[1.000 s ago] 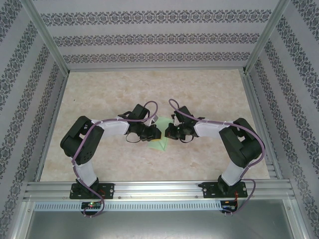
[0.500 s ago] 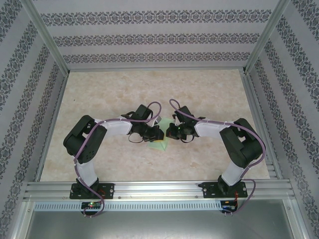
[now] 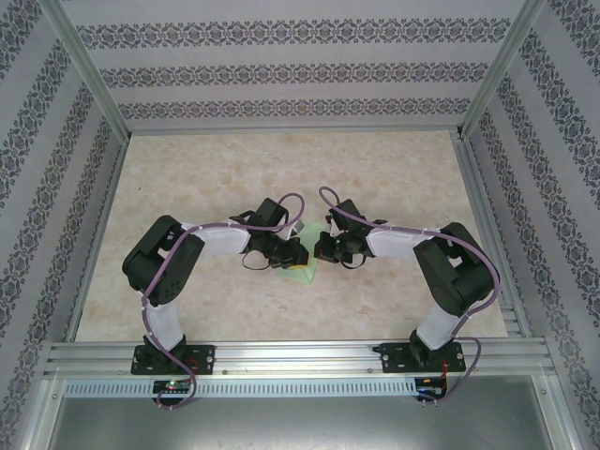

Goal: Fold a paper plane with a square sheet of paper (pick it up from the middle)
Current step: Fold the triangle a second time at the center of the table.

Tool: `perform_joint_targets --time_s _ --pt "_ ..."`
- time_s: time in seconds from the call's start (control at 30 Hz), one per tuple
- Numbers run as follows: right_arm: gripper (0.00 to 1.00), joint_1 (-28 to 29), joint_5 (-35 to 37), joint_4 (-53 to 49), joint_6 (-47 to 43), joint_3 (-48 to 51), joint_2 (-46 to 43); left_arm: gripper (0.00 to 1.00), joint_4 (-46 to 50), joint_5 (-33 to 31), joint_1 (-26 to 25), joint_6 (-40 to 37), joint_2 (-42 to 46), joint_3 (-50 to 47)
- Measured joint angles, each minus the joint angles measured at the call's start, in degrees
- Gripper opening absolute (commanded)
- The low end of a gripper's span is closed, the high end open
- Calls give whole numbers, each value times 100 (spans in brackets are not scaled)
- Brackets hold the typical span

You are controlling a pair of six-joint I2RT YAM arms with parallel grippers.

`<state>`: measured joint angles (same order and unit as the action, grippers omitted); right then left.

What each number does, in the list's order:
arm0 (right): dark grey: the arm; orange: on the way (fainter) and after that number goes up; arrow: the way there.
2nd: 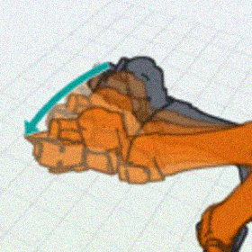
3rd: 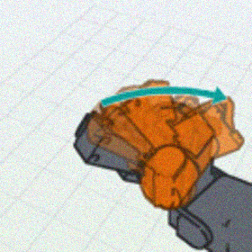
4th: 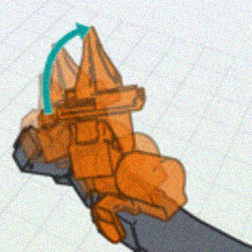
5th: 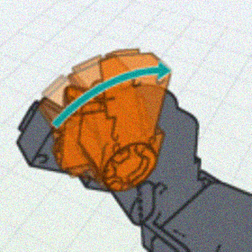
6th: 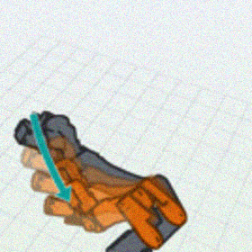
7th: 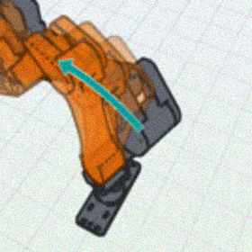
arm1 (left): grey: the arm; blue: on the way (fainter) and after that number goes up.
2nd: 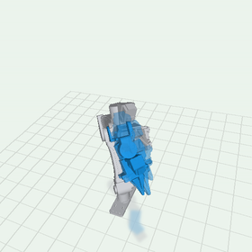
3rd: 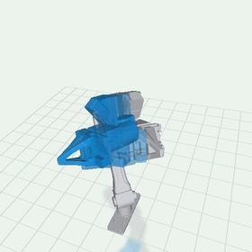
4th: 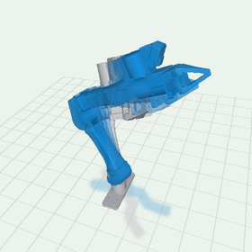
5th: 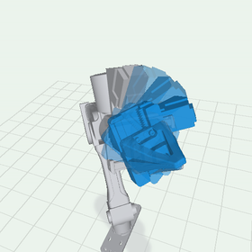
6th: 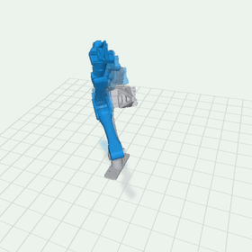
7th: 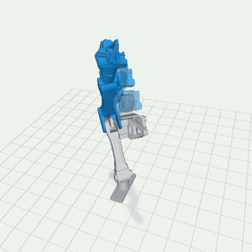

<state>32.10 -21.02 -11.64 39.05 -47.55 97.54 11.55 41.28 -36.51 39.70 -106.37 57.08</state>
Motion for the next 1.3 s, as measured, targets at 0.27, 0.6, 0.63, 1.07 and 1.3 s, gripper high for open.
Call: perform_joint_targets --time_s 0.27,0.6,0.63,1.07,1.3 --pt "4 0 -4 -15 -22 -81 7 15 2 -39 0 0 -7 39" --pt "4 0 -7 -15 -22 -144 155 14 7 -129 0 -2 -111 94" --pt "4 0 -7 -17 -22 -144 164 14 7 -129 0 -2 -127 96" --pt "4 0 -7 -17 -22 -146 186 14 7 -131 0 -4 -186 111" --pt "5 0 -22 -17 -22 -168 238 14 9 -151 0 -7 -208 111"
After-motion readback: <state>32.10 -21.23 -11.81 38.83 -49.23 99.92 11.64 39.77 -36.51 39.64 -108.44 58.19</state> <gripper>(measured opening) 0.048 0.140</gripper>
